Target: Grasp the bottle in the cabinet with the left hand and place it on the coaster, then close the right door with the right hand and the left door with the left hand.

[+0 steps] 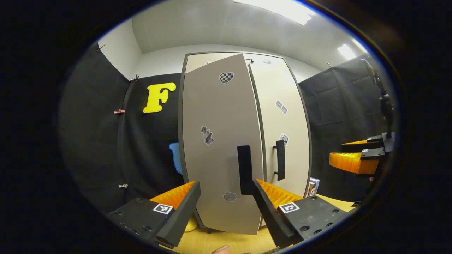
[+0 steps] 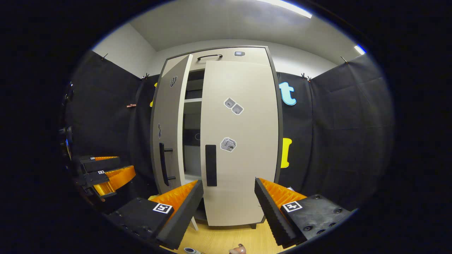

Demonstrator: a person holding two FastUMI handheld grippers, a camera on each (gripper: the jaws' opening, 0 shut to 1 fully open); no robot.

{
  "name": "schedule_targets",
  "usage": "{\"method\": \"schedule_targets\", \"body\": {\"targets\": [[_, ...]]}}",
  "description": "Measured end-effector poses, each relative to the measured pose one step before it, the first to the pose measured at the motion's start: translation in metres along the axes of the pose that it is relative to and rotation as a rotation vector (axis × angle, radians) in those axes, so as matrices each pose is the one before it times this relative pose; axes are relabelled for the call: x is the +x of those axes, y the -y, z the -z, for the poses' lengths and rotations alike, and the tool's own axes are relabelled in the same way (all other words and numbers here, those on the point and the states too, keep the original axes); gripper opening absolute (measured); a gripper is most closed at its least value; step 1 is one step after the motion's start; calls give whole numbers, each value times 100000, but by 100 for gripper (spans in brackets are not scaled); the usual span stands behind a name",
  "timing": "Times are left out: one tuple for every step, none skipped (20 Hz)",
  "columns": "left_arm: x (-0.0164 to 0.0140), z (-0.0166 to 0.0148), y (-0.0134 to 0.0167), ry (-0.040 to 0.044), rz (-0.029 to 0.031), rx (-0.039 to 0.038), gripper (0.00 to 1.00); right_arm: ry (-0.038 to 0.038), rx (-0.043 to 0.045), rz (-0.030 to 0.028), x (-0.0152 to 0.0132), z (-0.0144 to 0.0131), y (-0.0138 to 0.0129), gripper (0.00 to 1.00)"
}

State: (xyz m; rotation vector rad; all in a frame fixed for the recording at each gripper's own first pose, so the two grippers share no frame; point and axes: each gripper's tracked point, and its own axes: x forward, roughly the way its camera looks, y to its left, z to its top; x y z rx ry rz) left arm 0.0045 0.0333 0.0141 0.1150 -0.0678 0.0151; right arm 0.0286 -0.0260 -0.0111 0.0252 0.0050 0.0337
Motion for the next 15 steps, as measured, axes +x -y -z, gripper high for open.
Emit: {"method": "schedule_targets", "body": {"targets": [[-85,-18,-81,-124,-313,-226,93,-7,-455,-46,-90,42,44,97],[-97,96,-33,-200,-536,-97,93,-143,-351,179,-27,104,94,97],[-106,25,-113,94,-380,-159,93,-244,-134,275,-48,109,178,97],[9,20,40,27,-6,-348,93,23,222,343,8,98,105,97],[24,-17,-50,-62,-159,-465,93,-131,174,147,38,156,-19,97],[-99,113,-143,2,-793,-350,93,-71,-411,205,21,69,5,97],[-63,-115,-327,322,-1371,-232,93,226,-1010,211,-34,58,65,97],[84,-2,-23,224,-355,-122,93,406,-1237,240,12,-24,74,97],[48,-15,-109,-26,-406,-154,93,581,-593,180,18,12,70,96],[-26,105,-48,11,-177,-24,93,109,219,-213,80,39,-41,97],[58,-85,-6,140,31,200,93,-366,643,-613,60,203,-88,97],[-105,-74,80,284,156,442,93,-298,582,-298,108,136,-59,97],[-30,6,89,153,134,615,93,30,124,-155,107,-11,51,97],[-70,101,35,54,-63,661,93,35,-123,51,-62,-11,51,97],[-29,41,-5,28,-138,570,93,74,6,-39,42,115,57,97]]}}
